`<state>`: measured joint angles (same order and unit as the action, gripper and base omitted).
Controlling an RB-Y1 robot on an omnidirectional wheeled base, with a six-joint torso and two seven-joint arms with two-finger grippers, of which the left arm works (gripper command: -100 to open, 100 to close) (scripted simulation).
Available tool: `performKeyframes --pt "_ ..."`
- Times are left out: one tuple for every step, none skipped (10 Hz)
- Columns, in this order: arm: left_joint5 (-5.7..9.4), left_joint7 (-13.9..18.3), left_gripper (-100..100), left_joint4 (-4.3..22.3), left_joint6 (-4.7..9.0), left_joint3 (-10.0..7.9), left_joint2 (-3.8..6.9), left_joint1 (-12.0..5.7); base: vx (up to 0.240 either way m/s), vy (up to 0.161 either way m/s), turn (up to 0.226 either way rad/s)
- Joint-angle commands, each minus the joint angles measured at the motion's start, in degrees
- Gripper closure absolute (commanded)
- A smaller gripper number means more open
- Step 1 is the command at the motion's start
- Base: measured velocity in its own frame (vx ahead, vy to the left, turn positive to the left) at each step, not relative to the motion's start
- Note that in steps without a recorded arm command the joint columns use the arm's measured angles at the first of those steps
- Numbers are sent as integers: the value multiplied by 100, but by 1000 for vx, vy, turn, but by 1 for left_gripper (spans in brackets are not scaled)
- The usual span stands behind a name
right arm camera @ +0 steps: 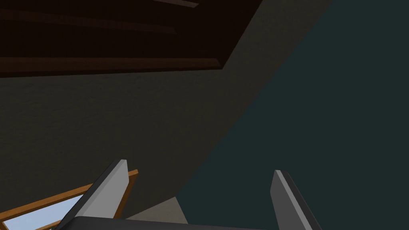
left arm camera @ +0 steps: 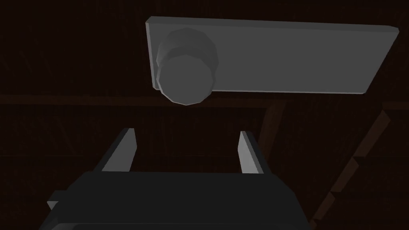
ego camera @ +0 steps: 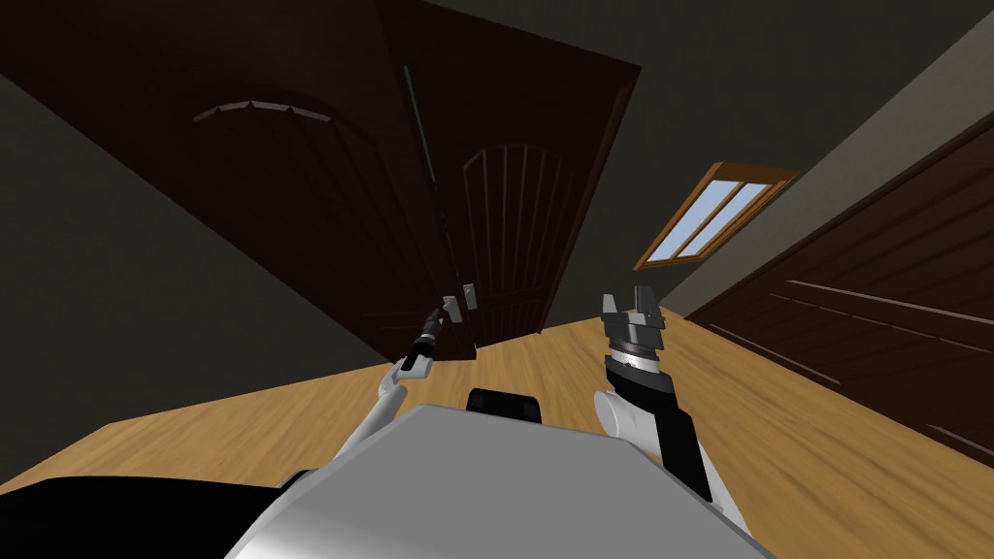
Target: Pull the door open
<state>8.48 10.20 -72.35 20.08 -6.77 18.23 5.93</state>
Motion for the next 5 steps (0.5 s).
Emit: performKeyframes --pt "-3 40 -100 -69 9 83 13 36 -177 -46 -32" --pt "-4 62 -100 -117 8 130 21 59 -185 -28 -26" --pt "-4 81 -100 -157 7 169 28 79 -213 -38 -32" --pt "-5 93 -100 -184 6 195 32 91 -188 -42 -16" --pt "-5 82 -100 -162 10 176 27 79 -76 -17 0"
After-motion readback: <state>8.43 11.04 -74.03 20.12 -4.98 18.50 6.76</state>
